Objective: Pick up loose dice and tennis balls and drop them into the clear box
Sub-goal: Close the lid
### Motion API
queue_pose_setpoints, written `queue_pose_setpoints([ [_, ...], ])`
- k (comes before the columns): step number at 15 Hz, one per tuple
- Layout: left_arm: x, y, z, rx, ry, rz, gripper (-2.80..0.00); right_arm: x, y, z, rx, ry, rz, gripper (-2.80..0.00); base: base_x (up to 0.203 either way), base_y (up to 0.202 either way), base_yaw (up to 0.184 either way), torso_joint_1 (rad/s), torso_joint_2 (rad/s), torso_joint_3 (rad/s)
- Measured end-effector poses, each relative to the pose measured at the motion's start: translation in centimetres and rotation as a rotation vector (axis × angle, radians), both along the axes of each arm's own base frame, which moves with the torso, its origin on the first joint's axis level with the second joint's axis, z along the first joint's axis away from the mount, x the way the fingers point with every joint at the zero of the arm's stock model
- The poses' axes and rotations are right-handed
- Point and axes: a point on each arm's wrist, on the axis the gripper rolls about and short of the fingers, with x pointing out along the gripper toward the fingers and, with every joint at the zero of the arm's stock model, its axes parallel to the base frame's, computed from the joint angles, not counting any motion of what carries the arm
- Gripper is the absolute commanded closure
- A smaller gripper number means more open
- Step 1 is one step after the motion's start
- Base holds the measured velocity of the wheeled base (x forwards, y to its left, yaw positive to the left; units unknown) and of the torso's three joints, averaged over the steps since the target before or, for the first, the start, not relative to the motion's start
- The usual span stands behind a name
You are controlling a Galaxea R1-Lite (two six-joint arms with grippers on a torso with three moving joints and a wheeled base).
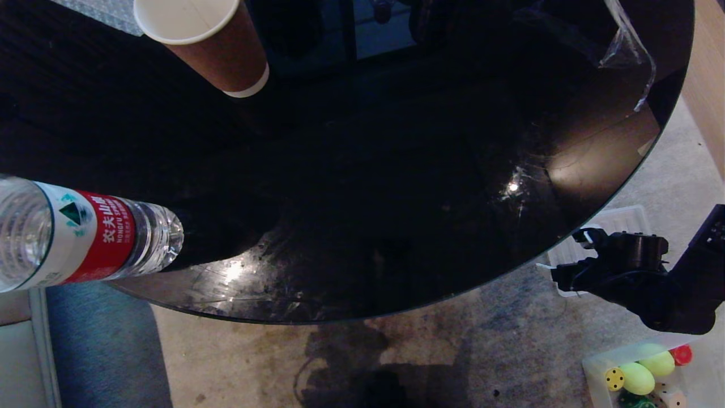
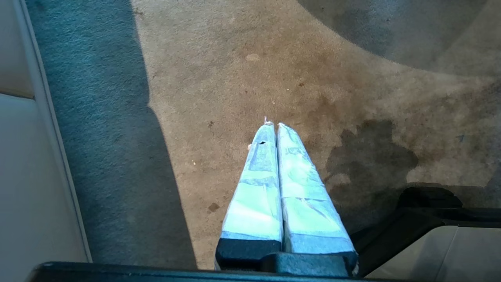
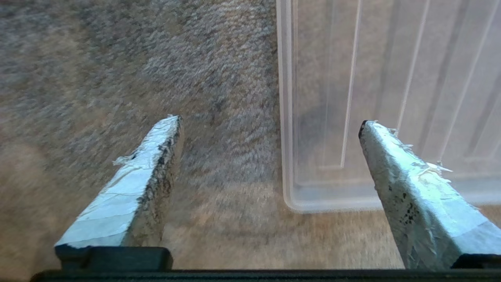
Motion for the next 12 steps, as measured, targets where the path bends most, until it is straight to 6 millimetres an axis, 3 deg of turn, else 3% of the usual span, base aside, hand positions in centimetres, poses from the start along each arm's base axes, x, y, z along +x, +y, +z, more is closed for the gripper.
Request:
queue_pose_setpoints([
  [9,0.0,0.0,0.0,0.0,0.0,0.0,0.0,1.9,1.0,-2.4,-0.037,-0.022,0.046,-2.8,0.0,0.0,0.0,0.0,0.0,0.0],
  [10,0.0,0.0,0.0,0.0,0.0,0.0,0.0,2.0,1.0,-2.6,-0.053,-0.019,0.043,0.0,0.0,0.0,0.0,0.0,0.0,0.0],
  [12,0.0,0.0,0.0,0.0,0.0,0.0,0.0,2.3,0.9,-2.6,-0.075,-0.033,0.032,0.0,0.0,0.0,0.0,0.0,0.0,0.0],
])
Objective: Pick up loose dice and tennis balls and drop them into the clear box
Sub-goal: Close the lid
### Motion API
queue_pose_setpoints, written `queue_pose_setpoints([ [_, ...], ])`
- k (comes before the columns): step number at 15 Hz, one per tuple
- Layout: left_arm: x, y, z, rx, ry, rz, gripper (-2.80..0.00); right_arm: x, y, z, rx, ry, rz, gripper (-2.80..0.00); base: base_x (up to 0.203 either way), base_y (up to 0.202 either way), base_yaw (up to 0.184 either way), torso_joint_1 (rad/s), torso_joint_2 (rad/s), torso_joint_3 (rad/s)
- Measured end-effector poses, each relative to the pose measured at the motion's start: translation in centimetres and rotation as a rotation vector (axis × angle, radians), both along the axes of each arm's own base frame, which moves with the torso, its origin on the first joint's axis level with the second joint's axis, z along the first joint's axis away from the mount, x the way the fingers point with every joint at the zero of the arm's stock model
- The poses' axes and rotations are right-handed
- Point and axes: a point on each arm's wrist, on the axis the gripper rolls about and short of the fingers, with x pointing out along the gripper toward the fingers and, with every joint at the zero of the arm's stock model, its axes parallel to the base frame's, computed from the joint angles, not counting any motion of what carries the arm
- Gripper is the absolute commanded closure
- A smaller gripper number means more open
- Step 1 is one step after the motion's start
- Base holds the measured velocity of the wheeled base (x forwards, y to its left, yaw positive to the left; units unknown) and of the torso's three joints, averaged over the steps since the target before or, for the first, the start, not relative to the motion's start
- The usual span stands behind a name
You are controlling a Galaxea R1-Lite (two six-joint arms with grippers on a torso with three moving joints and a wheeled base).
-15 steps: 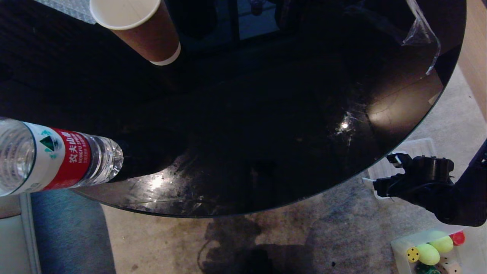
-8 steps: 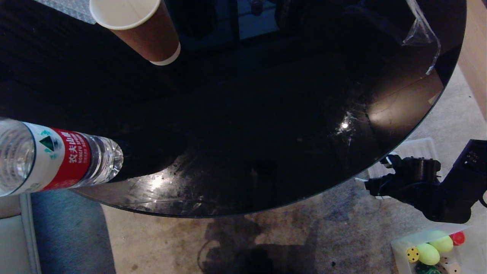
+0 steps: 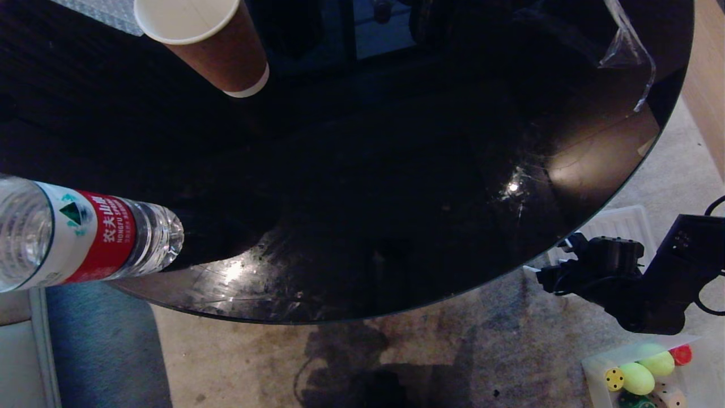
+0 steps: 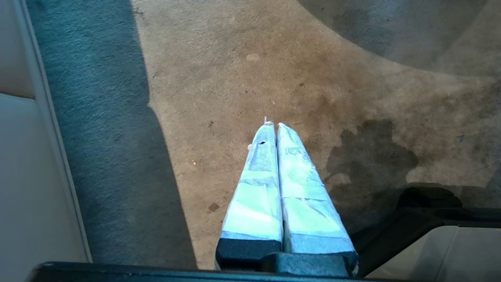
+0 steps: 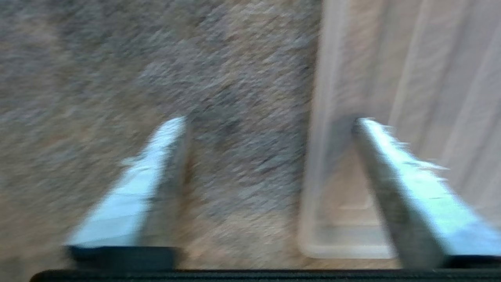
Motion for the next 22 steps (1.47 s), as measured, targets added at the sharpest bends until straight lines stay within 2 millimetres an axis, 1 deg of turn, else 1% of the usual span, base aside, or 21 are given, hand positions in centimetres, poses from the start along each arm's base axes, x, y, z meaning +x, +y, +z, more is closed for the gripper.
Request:
queue_pose_setpoints([
  [4,0.0,0.0,0.0,0.0,0.0,0.0,0.0,0.2,-0.1,0.1,-0.096,-0.013,0.021,0.0,0.0,0.0,0.0,0.0,0.0,0.0],
  [6,0.0,0.0,0.0,0.0,0.0,0.0,0.0,0.4,-0.1,0.4,-0.109,-0.047,0.021,0.0,0.0,0.0,0.0,0.0,0.0,0.0],
  [9,0.0,0.0,0.0,0.0,0.0,0.0,0.0,0.3,0.0,0.4,-0.127,-0.047,0.02,0.0,0.0,0.0,0.0,0.0,0.0,0.0],
  [13,0.0,0.0,0.0,0.0,0.0,0.0,0.0,-0.4,0.0,0.7,-0.137,-0.05,0.007,0.0,0.0,0.0,0.0,0.0,0.0,0.0],
  [15,0.0,0.0,0.0,0.0,0.0,0.0,0.0,-1.4,0.0,1.8,-0.137,-0.046,0.003,0.0,0.0,0.0,0.0,0.0,0.0,0.0],
  [17,0.0,0.0,0.0,0.0,0.0,0.0,0.0,-2.8,0.0,3.7,-0.138,-0.05,-0.004,0.0,0.0,0.0,0.0,0.0,0.0,0.0],
  [20,0.0,0.0,0.0,0.0,0.0,0.0,0.0,-5.7,-0.1,6.9,-0.156,-0.034,-0.014,0.0,0.0,0.0,0.0,0.0,0.0,0.0],
  [22,0.0,0.0,0.0,0.0,0.0,0.0,0.0,-8.2,-0.1,8.2,-0.165,0.001,-0.02,0.0,0.0,0.0,0.0,0.0,0.0,0.0],
])
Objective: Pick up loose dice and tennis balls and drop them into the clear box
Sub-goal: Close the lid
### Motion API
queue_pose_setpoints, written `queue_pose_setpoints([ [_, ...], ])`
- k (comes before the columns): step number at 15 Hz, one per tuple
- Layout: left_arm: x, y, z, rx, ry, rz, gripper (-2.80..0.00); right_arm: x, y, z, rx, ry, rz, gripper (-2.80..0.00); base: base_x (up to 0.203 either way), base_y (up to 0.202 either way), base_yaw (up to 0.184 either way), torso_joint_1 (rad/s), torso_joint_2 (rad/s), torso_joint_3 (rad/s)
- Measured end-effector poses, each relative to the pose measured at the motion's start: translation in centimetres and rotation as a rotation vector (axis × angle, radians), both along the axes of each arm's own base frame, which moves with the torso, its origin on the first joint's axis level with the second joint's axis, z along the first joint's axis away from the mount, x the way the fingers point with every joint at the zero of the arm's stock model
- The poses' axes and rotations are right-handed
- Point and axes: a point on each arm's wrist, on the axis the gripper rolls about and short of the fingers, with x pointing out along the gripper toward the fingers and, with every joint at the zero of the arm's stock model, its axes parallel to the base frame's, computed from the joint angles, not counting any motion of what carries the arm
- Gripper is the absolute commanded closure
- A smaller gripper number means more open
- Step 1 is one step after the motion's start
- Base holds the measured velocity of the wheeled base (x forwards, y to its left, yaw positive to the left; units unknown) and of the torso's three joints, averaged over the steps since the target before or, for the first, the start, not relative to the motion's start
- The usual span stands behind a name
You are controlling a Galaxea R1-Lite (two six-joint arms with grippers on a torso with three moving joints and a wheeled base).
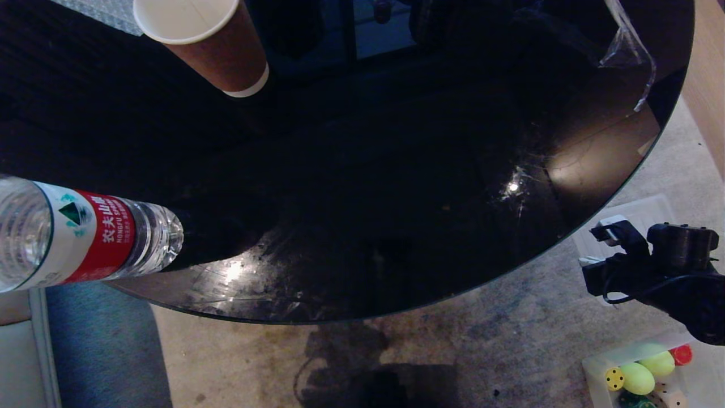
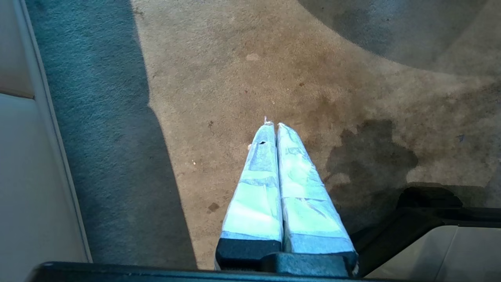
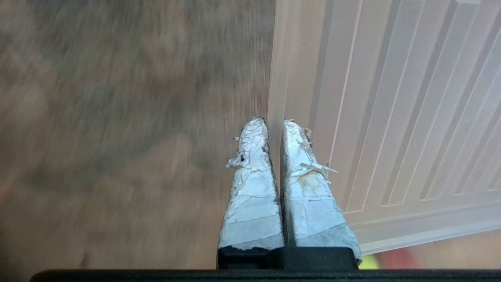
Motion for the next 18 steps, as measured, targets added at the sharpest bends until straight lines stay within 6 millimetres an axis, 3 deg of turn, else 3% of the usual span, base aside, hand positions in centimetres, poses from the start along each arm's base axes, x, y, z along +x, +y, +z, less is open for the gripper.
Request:
queue_pose_setpoints([
  [4,0.0,0.0,0.0,0.0,0.0,0.0,0.0,-5.1,-0.4,0.8,-0.017,0.104,-0.033,0.0,0.0,0.0,0.0,0.0,0.0,0.0],
  [7,0.0,0.0,0.0,0.0,0.0,0.0,0.0,-7.6,-0.5,0.8,-0.015,0.132,-0.059,0.0,0.0,0.0,0.0,0.0,0.0,0.0],
  [11,0.0,0.0,0.0,0.0,0.0,0.0,0.0,-8.8,0.0,2.0,0.003,0.085,-0.055,0.0,0.0,0.0,0.0,0.0,0.0,0.0],
  [18,0.0,0.0,0.0,0.0,0.0,0.0,0.0,-9.3,0.3,2.2,0.021,0.076,-0.032,0.0,0.0,0.0,0.0,0.0,0.0,0.0],
])
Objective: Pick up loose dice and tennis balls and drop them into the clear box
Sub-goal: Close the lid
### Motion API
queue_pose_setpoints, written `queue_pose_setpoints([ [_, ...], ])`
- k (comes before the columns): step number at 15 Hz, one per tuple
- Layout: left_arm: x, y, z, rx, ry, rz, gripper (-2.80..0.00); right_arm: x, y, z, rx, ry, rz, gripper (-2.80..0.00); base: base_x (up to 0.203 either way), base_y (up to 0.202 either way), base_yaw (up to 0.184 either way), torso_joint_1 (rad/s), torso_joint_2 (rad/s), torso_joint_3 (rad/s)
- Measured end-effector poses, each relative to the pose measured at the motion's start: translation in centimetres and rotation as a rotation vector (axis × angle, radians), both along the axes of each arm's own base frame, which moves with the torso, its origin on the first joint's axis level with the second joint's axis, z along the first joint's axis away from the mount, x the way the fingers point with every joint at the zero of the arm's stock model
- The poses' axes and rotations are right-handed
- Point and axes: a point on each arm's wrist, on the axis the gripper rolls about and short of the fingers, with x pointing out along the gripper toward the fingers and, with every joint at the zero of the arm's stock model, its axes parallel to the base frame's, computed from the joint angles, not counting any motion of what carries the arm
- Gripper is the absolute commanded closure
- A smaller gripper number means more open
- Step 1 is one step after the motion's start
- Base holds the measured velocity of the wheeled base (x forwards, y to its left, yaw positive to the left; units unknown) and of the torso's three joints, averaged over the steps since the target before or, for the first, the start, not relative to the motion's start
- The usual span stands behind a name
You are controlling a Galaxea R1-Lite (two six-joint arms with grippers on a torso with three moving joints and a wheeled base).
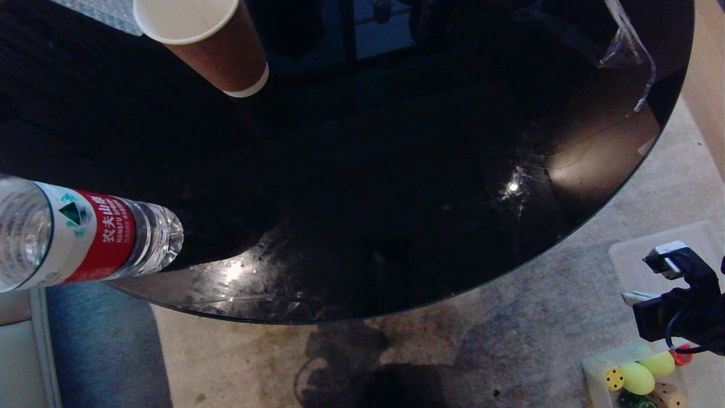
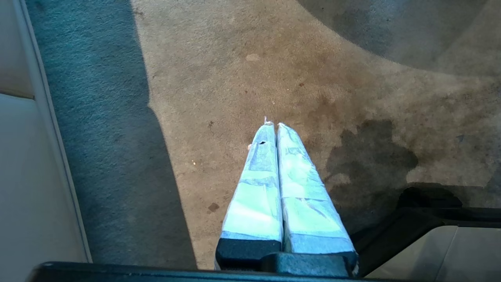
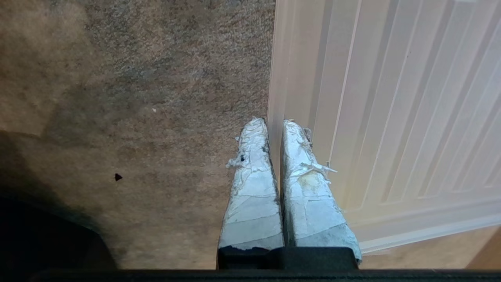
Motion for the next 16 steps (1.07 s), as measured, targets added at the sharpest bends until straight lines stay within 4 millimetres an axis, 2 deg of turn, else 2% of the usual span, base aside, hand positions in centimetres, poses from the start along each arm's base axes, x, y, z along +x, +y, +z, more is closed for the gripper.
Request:
queue_pose_setpoints([
  [9,0.0,0.0,0.0,0.001,0.0,0.0,0.0,0.05,0.0,-0.04,0.026,-0.002,-0.014,0.0,-0.009,0.0,0.001,0.0,0.0,0.0],
  [16,0.0,0.0,0.0,-0.001,0.0,0.0,0.0,0.11,0.29,-0.13,0.027,0.003,0.0,0.0,-0.181,0.0,0.0,0.003,0.0,0.002],
])
